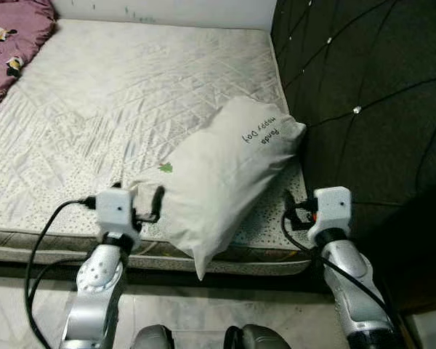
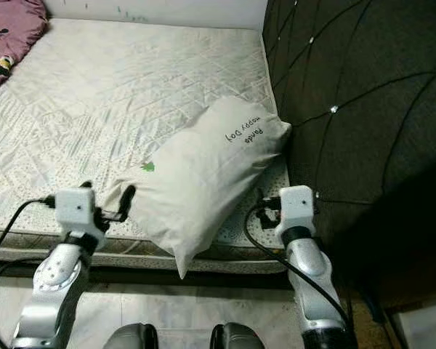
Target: Clean up the room
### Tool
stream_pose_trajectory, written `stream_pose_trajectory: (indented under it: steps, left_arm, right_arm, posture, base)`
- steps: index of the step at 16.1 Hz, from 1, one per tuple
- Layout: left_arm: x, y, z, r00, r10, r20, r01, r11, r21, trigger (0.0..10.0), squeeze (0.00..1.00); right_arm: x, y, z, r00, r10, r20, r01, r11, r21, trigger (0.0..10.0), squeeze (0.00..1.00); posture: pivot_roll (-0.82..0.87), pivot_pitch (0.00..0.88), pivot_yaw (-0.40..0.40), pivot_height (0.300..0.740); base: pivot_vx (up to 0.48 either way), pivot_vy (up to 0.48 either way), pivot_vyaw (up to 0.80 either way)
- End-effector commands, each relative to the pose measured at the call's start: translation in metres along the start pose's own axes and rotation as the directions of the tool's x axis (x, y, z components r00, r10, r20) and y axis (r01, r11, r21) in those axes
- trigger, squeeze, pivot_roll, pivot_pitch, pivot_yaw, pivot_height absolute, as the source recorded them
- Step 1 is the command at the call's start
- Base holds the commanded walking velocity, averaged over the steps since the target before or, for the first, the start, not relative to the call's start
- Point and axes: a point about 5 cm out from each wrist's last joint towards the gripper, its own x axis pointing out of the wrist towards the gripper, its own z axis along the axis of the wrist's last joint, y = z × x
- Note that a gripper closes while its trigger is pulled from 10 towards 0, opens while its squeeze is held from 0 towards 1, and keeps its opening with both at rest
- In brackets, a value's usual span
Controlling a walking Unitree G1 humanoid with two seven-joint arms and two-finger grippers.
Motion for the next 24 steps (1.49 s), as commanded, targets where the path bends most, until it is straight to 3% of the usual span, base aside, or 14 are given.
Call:
stream_pose_trajectory:
  steps: [1,2,6,12,17,24]
  left_arm:
    - [-0.004,0.004,0.000,1.000,0.021,-0.015,-0.022,1.000,-0.004,10.0,0.00]
    - [-0.005,0.004,-0.001,1.000,0.011,-0.018,-0.011,1.000,-0.008,10.0,0.00]
    - [-0.002,0.001,0.001,1.000,0.010,-0.011,-0.010,1.000,0.015,10.0,0.00]
    - [-0.004,0.004,0.003,1.000,0.005,-0.015,-0.005,1.000,0.021,10.0,0.00]
    - [-0.005,-0.007,0.006,0.997,-0.079,0.006,0.079,0.997,0.010,10.0,0.00]
    - [-0.005,-0.009,0.008,0.995,-0.096,0.012,0.096,0.995,-0.001,10.0,0.00]
  right_arm:
    - [-0.003,-0.007,0.007,0.999,-0.038,0.036,0.037,0.999,0.016,10.0,0.00]
    - [-0.004,-0.008,0.012,0.997,-0.045,0.061,0.046,0.999,-0.012,10.0,0.00]
    - [-0.010,0.002,0.009,0.999,-0.017,0.027,0.016,0.999,0.029,10.0,0.00]
    - [-0.010,0.003,0.008,1.000,-0.017,0.008,0.016,0.998,0.059,10.0,0.00]
    - [-0.009,0.004,0.009,1.000,-0.004,0.017,0.003,0.999,0.053,10.0,0.00]
    - [-0.006,0.004,0.010,1.000,0.000,0.021,-0.001,0.999,0.035,10.0,0.00]
  posture:
    - [-0.02,0.091,-0.016,0.740]
    - [-0.02,0.091,-0.016,0.740]
    - [-0.01,0.091,-0.018,0.740]
    - [0.00,0.098,-0.016,0.740]
    - [0.00,0.107,-0.015,0.740]
    - [0.00,0.109,-0.017,0.740]
  base:
    - [0.000,0.000,0.00]
    - [0.000,0.000,0.00]
    - [0.000,0.000,0.00]
    - [0.000,0.000,-0.80]
    - [0.000,0.000,-0.09]
    - [0.333,0.000,0.00]
